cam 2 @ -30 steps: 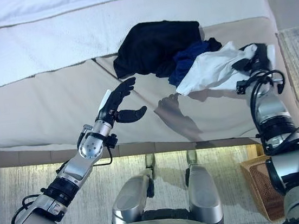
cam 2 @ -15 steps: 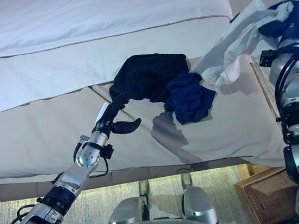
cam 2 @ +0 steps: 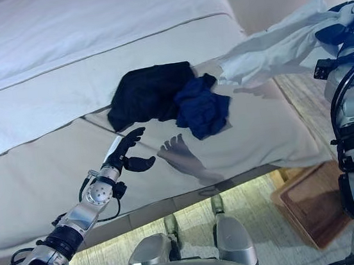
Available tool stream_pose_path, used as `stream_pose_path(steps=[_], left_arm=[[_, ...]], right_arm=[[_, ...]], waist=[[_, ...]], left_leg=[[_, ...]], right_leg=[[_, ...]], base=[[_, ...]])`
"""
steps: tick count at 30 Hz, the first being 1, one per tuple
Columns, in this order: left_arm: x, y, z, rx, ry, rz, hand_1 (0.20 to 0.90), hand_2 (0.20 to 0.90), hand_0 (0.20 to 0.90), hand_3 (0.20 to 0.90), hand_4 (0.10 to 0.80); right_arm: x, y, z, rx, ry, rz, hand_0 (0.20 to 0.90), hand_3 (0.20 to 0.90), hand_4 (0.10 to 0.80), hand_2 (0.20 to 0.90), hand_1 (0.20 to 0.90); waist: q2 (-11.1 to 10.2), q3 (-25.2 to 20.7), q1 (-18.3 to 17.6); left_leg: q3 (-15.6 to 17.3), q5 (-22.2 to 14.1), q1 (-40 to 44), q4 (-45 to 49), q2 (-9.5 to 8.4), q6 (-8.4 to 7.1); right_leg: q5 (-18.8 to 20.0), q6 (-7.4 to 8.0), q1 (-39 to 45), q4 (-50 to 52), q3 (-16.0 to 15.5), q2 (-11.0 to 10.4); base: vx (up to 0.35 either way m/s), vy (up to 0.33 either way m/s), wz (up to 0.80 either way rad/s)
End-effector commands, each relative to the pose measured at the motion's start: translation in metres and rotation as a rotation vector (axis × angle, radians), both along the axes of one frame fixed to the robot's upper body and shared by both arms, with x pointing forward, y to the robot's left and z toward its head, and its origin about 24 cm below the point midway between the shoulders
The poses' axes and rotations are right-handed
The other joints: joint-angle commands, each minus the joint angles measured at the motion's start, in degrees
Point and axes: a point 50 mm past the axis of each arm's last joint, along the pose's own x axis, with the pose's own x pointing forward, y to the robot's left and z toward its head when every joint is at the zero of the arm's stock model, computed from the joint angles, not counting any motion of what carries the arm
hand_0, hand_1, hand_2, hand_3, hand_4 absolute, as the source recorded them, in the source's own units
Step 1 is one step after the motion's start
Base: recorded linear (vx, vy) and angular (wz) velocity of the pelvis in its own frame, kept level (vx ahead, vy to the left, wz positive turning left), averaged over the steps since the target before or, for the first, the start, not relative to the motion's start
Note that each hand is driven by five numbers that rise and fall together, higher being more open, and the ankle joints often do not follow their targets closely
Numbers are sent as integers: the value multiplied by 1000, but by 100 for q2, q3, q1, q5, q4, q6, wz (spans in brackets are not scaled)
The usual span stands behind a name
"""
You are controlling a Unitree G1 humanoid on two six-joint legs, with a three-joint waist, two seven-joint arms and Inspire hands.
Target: Pick up the clothes from the bed and place them into the basket
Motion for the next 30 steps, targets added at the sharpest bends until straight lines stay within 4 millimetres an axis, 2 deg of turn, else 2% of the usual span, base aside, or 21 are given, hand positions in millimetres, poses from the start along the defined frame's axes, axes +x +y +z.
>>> stream_pose_path(steps=[1,6,14,21,30], left_arm=[[10,1,16,-46,-104,39,900,900,900,900,800],[5,-3,2,-80,-63,74,900,900,900,900,800],[0,-1,-2,-82,-49,56,900,900,900,900,800],[0,-6,-3,-66,-28,6,900,900,900,900,800],[-1,-13,-3,-88,12,-65,900,900,900,900,800]], right_arm=[[-11,-6,36,-113,-150,-17,300,200,100,300,300],[-17,-21,38,-122,-92,-43,300,200,100,300,300],[-37,-37,21,-119,-59,-141,300,200,100,300,300],[-51,-49,-1,-121,35,-178,300,200,100,300,300],[-62,-63,-54,-56,234,-255,300,200,100,300,300]], waist=[[-177,-991,-165],[-183,-1043,-384],[-123,-1077,-673],[-44,-1105,-897],[172,-961,-1034]], left_leg=[[-506,-578,-322,620,-168,-112],[-361,-419,-1,137,-86,-215],[-228,-344,165,-88,-42,-270],[-98,-241,247,-338,-1,-325],[94,-174,208,-430,63,-415]], right_leg=[[286,471,343,-569,203,-344],[299,397,448,-865,414,-172],[254,313,491,-959,674,42],[282,323,458,-1063,812,160],[329,313,353,-1189,830,228]], base=[[-5,-133,-79],[1,-82,-30],[0,-65,-15],[-1,-82,-12],[-18,-124,-6]])
